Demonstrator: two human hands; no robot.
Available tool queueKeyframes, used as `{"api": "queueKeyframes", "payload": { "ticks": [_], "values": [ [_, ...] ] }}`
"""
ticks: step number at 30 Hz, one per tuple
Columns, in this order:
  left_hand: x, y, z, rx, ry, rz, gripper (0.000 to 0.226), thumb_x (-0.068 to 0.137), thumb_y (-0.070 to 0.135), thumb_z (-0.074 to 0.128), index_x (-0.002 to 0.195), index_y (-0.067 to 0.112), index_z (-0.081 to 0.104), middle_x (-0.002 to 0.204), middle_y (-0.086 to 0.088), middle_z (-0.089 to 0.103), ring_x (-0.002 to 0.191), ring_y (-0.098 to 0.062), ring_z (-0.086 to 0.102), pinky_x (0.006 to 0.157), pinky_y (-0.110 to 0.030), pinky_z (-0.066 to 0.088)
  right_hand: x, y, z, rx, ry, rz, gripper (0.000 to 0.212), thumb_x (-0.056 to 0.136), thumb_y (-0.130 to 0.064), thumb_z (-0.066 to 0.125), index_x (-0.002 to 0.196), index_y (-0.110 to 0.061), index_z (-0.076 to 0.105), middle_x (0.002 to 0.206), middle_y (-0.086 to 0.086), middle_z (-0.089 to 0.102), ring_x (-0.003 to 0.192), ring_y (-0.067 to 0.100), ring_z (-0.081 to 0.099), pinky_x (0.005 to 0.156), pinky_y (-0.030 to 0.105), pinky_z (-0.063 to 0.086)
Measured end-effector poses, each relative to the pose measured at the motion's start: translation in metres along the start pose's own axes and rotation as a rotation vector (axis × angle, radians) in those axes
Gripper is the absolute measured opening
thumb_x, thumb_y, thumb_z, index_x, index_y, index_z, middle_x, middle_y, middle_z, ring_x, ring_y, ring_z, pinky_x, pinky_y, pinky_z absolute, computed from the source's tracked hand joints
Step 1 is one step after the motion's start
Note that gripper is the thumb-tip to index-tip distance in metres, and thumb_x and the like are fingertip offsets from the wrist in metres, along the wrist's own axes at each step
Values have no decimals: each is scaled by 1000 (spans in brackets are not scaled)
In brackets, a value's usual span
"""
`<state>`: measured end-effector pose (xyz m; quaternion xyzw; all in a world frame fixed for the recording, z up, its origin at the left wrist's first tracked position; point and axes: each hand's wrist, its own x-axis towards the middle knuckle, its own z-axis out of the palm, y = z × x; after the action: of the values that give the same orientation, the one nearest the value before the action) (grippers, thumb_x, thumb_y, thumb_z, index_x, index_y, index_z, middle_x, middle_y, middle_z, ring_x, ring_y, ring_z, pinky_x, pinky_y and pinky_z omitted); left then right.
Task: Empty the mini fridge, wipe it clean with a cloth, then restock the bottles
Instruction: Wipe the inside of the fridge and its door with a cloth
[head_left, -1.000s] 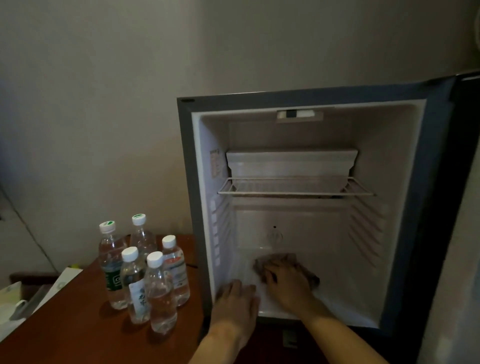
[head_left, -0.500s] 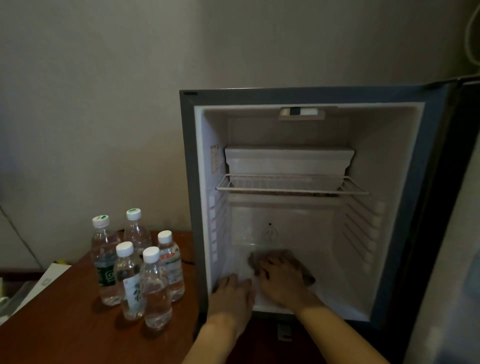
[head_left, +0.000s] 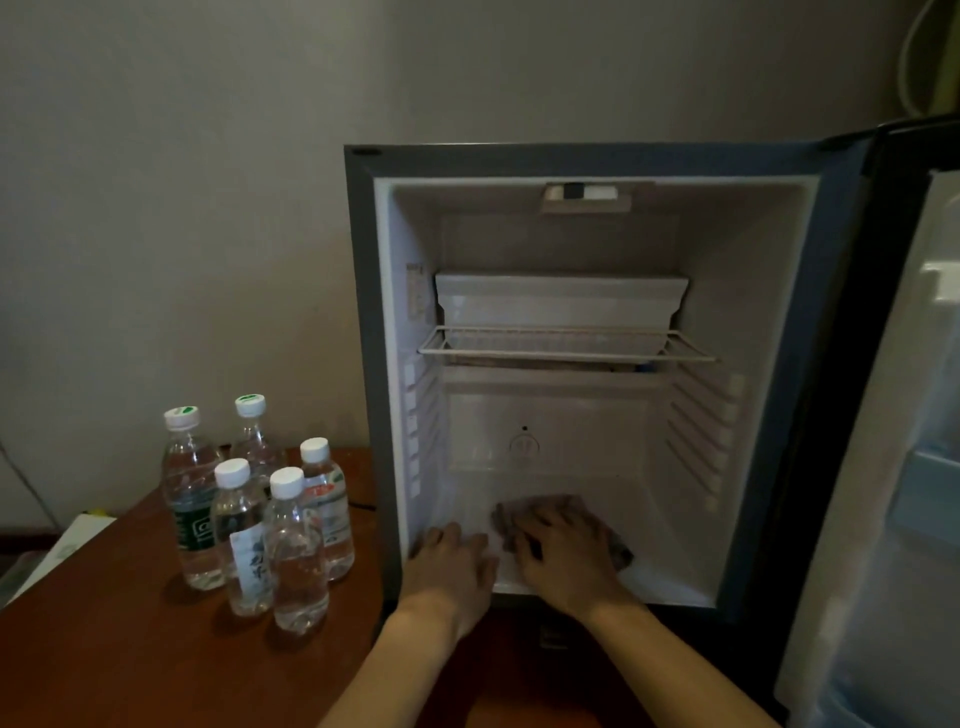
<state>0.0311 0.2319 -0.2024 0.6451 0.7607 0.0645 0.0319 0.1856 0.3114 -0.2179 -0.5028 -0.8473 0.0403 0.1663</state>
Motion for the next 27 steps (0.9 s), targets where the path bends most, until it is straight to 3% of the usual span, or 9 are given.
{"api": "queueKeyframes", "payload": {
  "ticks": [5, 9, 12, 17, 23, 27],
  "values": [
    [7, -3, -5, -2, -76, 12, 51, 105, 53, 31, 151, 33, 35, 150, -4, 36, 138, -32, 33, 115, -45, 34, 46, 6, -2, -66, 49, 44, 49, 91, -51, 30, 134, -41, 53, 145, -10, 48, 132, 21, 41, 110, 42, 32],
    [7, -4, -9, 8, -86, 9, 51, 105, 54, 32, 151, 33, 36, 150, -4, 36, 138, -32, 35, 115, -45, 33, 52, 2, -1, -93, 53, 64, 53, 89, -51, 28, 134, -38, 52, 142, -3, 52, 130, 26, 45, 111, 45, 31],
    [7, -2, -10, -4, -101, 5, 50, 105, 53, 32, 150, 31, 39, 149, -5, 37, 137, -32, 35, 114, -45, 35, 37, 2, -6, -49, 1, 21, 51, 94, -48, 29, 136, -33, 52, 144, 2, 50, 129, 29, 45, 113, 42, 30],
    [2, 2, -8, -12, -81, -9, 50, 106, 52, 30, 150, 30, 39, 150, -7, 37, 139, -33, 34, 114, -43, 35, -17, -2, -14, -43, -59, 18, 45, 100, -41, 30, 140, -31, 47, 152, 3, 40, 140, 35, 29, 113, 44, 31],
    [3, 1, -3, 17, -55, -22, 51, 106, 52, 28, 151, 30, 38, 149, -9, 39, 138, -36, 36, 114, -43, 34, -81, -5, -10, -109, 132, -25, 50, 97, -42, 26, 132, -29, 58, 142, 1, 53, 129, 31, 48, 100, 46, 44],
    [3, 3, -6, 11, -57, -22, 50, 106, 52, 27, 149, 29, 40, 147, -8, 40, 137, -34, 37, 113, -43, 34, -48, -1, -19, -12, -41, 109, 42, 101, -41, 31, 136, -33, 53, 148, 1, 45, 135, 28, 39, 104, 45, 42]
  ]
}}
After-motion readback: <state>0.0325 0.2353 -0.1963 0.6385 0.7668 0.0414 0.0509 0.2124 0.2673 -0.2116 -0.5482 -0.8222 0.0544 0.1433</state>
